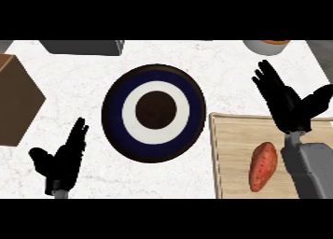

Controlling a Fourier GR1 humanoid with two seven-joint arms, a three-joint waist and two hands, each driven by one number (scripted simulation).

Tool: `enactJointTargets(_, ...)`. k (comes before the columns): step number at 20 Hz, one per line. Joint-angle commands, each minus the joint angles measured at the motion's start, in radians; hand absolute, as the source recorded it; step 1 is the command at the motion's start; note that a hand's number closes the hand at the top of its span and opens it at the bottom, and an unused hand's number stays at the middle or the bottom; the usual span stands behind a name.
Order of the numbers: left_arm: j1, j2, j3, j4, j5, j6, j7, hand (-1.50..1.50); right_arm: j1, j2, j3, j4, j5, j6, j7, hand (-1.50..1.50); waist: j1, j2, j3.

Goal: Pick the sweet potato from the tray and place it in the plate

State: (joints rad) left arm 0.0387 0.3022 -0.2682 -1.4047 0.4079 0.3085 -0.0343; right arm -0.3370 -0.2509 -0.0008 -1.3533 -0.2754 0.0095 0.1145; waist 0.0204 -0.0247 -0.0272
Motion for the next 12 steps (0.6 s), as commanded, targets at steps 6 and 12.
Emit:
enactJointTargets(6,-0.018,0.139,0.054,-0.006,-0.109,0.084,0.053,0.0,0.134,0.067,-0.192,-0.293,-0.397,0.204,-0.157,1.5,-0.097,0.002,0.035)
enactJointTargets(12,-0.014,0.094,0.001,-0.033,-0.11,0.087,0.096,0.0,0.387,-0.01,-0.166,-0.253,0.181,-0.122,-0.476,1.5,-0.092,0.02,0.033)
